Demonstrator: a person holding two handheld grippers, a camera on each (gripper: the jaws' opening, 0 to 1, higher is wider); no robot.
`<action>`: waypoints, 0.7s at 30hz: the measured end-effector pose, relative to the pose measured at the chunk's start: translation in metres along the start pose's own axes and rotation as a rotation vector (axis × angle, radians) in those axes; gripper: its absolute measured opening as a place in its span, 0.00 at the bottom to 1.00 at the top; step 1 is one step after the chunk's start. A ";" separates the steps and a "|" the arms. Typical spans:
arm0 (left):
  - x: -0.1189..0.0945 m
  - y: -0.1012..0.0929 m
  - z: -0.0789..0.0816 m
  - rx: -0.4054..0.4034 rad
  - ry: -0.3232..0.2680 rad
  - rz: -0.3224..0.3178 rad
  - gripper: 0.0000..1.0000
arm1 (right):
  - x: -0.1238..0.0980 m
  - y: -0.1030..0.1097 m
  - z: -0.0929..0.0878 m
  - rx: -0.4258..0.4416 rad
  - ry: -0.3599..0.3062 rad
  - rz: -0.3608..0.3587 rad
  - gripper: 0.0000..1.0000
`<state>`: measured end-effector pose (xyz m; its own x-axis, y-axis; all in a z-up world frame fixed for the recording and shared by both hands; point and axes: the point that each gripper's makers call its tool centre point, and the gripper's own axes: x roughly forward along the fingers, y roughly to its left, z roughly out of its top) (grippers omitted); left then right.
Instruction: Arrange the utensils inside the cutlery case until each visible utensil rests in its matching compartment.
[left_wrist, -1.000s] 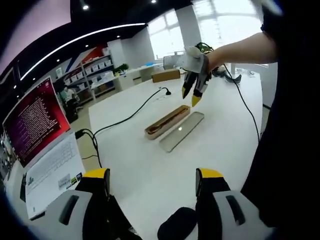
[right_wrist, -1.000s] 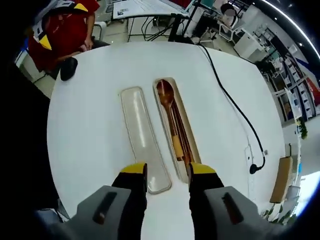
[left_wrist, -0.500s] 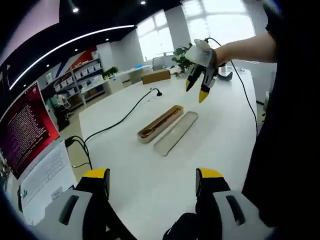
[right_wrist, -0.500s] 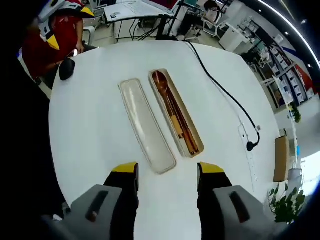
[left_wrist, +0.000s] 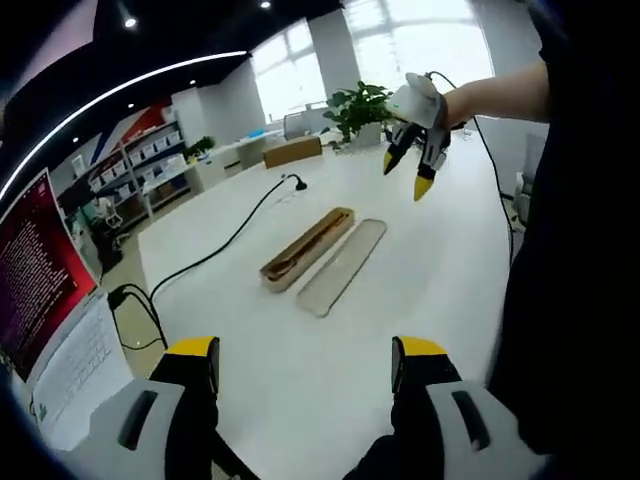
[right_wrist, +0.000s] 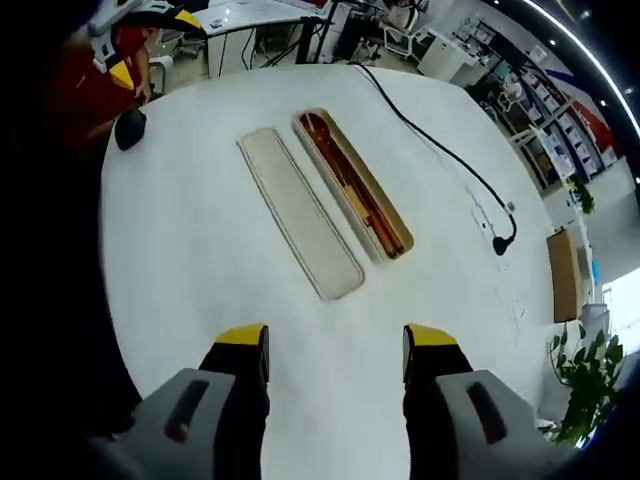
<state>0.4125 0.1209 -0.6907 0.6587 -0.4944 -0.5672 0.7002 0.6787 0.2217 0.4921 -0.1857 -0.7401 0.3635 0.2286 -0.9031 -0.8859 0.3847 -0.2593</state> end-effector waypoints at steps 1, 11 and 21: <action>0.000 0.000 0.001 -0.004 -0.004 0.001 0.72 | 0.000 0.003 -0.003 0.005 0.000 0.004 0.53; 0.001 -0.001 -0.003 -0.014 0.010 0.003 0.72 | 0.014 0.025 -0.030 0.006 0.047 0.049 0.56; 0.001 0.001 -0.011 -0.030 0.044 0.013 0.72 | 0.024 0.035 -0.038 0.011 0.047 0.098 0.57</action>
<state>0.4108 0.1273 -0.7002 0.6549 -0.4613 -0.5986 0.6824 0.7013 0.2062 0.4589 -0.2004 -0.7839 0.2612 0.2236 -0.9390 -0.9133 0.3722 -0.1654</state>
